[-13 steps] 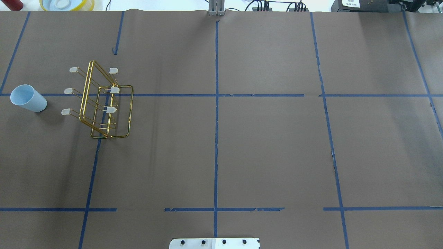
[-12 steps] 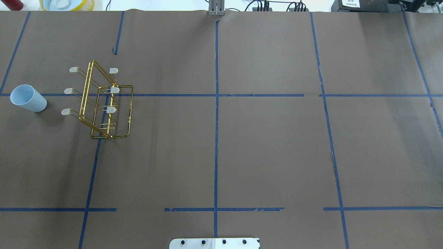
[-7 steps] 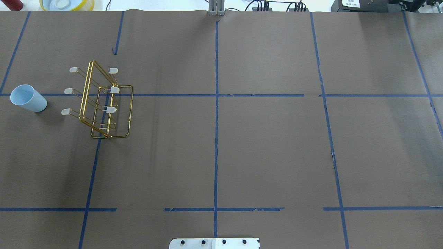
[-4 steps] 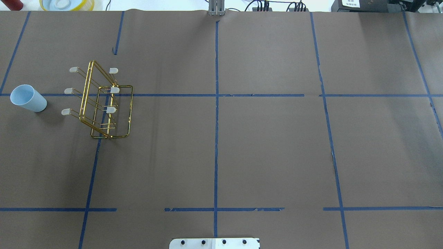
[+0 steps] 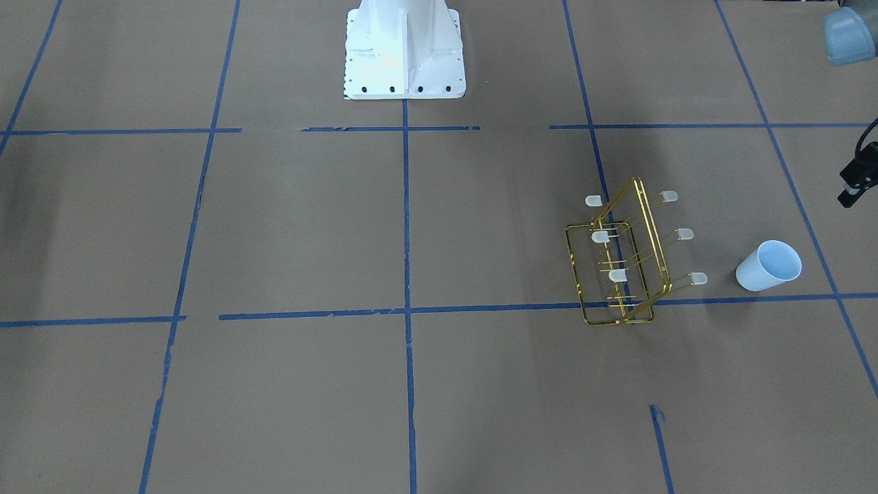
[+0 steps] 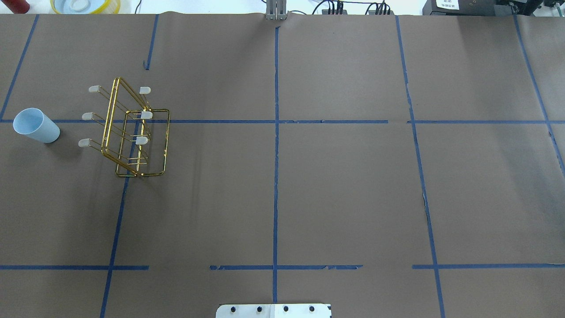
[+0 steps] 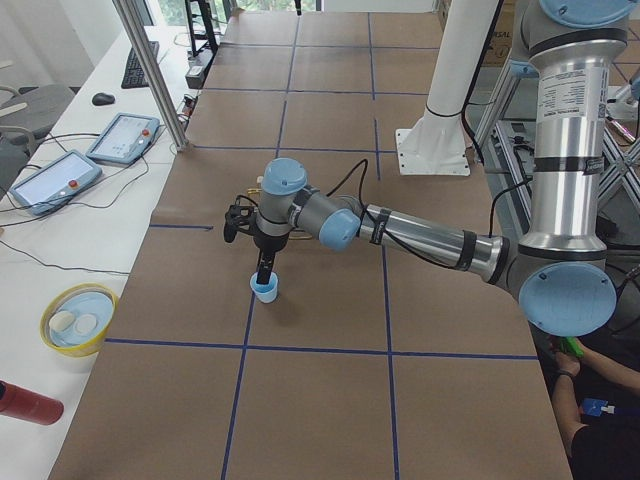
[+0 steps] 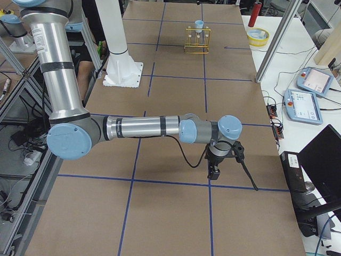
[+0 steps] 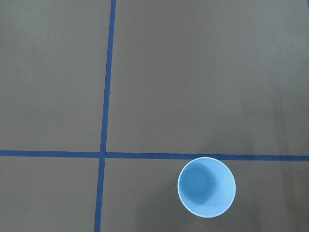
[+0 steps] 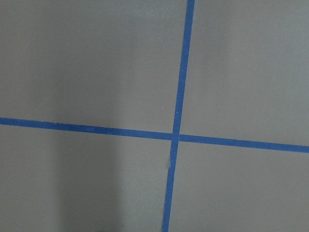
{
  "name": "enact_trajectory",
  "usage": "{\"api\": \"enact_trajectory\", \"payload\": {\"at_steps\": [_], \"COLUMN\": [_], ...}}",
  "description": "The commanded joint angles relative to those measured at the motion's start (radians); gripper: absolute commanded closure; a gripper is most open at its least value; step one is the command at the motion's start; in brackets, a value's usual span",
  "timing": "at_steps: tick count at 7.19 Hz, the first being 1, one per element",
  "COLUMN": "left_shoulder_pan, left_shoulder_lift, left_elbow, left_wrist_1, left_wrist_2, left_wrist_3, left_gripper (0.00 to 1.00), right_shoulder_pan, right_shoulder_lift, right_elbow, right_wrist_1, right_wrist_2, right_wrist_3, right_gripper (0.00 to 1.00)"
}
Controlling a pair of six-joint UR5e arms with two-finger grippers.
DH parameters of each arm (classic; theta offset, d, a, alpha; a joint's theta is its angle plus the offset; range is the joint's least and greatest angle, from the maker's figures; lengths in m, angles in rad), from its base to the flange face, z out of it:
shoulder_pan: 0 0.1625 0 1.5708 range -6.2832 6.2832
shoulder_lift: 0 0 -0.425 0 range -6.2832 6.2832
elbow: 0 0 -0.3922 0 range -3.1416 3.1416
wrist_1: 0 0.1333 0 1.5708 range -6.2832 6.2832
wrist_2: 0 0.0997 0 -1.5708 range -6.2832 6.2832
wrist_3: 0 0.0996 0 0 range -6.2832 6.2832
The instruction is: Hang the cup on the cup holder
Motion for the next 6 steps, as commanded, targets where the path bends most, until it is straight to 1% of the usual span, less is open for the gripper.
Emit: {"api": "enact_trajectory", "payload": {"at_steps": [1, 2, 3, 4, 6], "left_shoulder_pan": [0.103, 0.111, 0.159, 0.218, 0.346], "left_shoulder_lift": [0.072, 0.089, 0.123, 0.155, 0.189], "left_elbow": [-0.041, -0.041, -0.041, -0.039, -0.039], "left_wrist_1": [-0.093, -0.162, -0.242, -0.322, -0.413], "left_wrist_2": [0.157, 0.190, 0.225, 0.307, 0.471], "left_wrist_3": [-0.112, -0.146, -0.221, -0.297, -0.468], "left_gripper": [0.00, 0.00, 0.00, 0.00, 0.00], "right_shoulder_pan": [-0.001, 0.001, -0.001, 0.001, 0.001], "right_shoulder_lift": [0.000, 0.000, 0.000, 0.000, 0.000], "right_elbow": [0.000, 0.000, 0.000, 0.000, 0.000], "right_wrist_1": [0.000, 0.000, 0.000, 0.000, 0.000], "right_wrist_2": [0.000, 0.000, 0.000, 0.000, 0.000], "right_wrist_3": [0.000, 0.000, 0.000, 0.000, 0.000], "right_gripper": [0.00, 0.00, 0.00, 0.00, 0.00]}}
